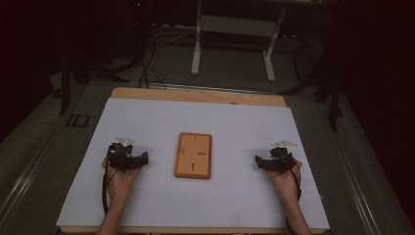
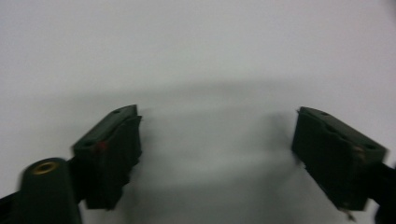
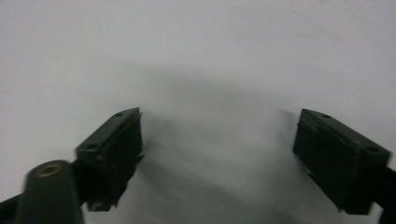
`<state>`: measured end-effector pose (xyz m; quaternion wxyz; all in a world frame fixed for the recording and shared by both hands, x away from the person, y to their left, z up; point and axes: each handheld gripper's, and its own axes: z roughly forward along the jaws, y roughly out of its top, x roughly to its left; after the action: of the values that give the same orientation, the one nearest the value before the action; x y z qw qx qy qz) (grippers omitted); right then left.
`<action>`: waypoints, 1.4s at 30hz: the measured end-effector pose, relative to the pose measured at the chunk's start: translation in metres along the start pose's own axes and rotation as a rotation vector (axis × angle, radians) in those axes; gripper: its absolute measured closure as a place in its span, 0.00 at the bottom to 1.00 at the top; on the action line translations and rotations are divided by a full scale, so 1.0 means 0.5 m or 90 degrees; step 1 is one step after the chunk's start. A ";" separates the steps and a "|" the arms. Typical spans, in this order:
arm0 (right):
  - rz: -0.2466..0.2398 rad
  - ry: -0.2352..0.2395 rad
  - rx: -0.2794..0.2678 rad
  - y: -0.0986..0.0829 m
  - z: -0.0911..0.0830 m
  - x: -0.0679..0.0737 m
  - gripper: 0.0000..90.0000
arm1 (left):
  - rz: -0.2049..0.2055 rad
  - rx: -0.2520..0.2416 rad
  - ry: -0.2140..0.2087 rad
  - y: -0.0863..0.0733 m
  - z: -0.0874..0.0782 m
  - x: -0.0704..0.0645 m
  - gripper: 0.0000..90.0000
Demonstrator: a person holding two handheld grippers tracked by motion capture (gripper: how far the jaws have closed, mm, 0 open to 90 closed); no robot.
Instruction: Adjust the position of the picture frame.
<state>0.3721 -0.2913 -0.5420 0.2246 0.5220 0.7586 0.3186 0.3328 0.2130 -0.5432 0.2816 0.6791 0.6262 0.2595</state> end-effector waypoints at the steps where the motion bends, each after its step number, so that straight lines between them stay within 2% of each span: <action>1: -0.005 0.007 -0.007 -0.002 -0.006 0.000 0.30 | 0.009 0.016 -0.006 0.005 -0.010 -0.001 0.40; 2: -0.008 0.008 -0.009 -0.003 -0.008 -0.001 0.35 | 0.009 0.016 -0.006 0.005 -0.010 -0.001 0.43; 3: -0.008 0.008 -0.009 -0.003 -0.008 -0.001 0.35 | 0.019 0.023 -0.011 0.005 -0.013 -0.002 0.43; 4: -0.013 0.011 -0.014 -0.004 -0.012 -0.003 0.41 | 0.023 0.027 -0.014 0.006 -0.014 -0.003 0.45; 5: -0.011 0.014 -0.019 -0.007 -0.016 -0.005 0.47 | 0.026 0.030 -0.028 0.007 -0.019 -0.005 0.48; 7: -0.008 0.020 -0.029 -0.008 -0.020 -0.007 0.52 | 0.029 0.029 -0.046 0.010 -0.024 -0.008 0.49; 10: -0.009 0.020 -0.051 -0.007 -0.030 -0.008 0.55 | 0.037 0.032 -0.058 0.015 -0.031 -0.014 0.50; 14: -0.012 0.015 -0.072 -0.007 -0.038 -0.006 0.56 | 0.045 0.038 -0.101 0.030 -0.046 -0.023 0.52; 15: -0.011 0.014 -0.075 -0.007 -0.039 -0.006 0.56 | 0.059 0.049 -0.116 0.040 -0.050 -0.029 0.52; 16: -0.011 0.014 -0.075 -0.007 -0.039 -0.006 0.56 | 0.059 0.049 -0.116 0.040 -0.050 -0.029 0.53; 18: -0.009 0.019 -0.078 -0.007 -0.038 -0.004 0.55 | 0.074 0.069 -0.141 0.060 -0.053 -0.034 0.54; 23: -0.013 0.018 -0.088 -0.006 -0.039 -0.003 0.55 | 0.075 0.071 -0.158 0.090 -0.059 -0.045 0.59; 24: -0.013 0.017 -0.090 -0.006 -0.040 -0.003 0.55 | 0.079 0.069 -0.161 0.106 -0.062 -0.054 0.61; 27: -0.014 0.016 -0.092 -0.007 -0.041 -0.004 0.55 | 0.087 0.077 -0.169 0.122 -0.062 -0.064 0.63; 32: -0.011 0.015 -0.094 -0.009 -0.044 -0.008 0.55 | 0.106 0.113 -0.196 0.161 -0.053 -0.096 0.64; 34: -0.011 0.015 -0.094 -0.009 -0.044 -0.008 0.55 | 0.109 0.118 -0.201 0.166 -0.052 -0.100 0.64; 36: -0.013 0.016 -0.095 -0.010 -0.045 -0.009 0.55 | 0.121 0.145 -0.236 0.191 -0.042 -0.123 0.64; 40: -0.014 0.016 -0.094 -0.010 -0.045 -0.009 0.55 | 0.126 0.159 -0.245 0.197 -0.036 -0.134 0.64; 41: -0.017 0.018 -0.091 -0.010 -0.044 -0.007 0.55 | 0.129 0.189 -0.252 0.206 -0.019 -0.151 0.64; 42: -0.018 0.017 -0.092 -0.010 -0.044 -0.006 0.55 | 0.129 0.189 -0.252 0.206 -0.019 -0.151 0.65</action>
<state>0.3552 -0.3009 -0.5305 0.2558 0.4894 0.7440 0.3762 0.3924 0.1323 -0.4635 0.2682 0.8099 0.5190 0.0538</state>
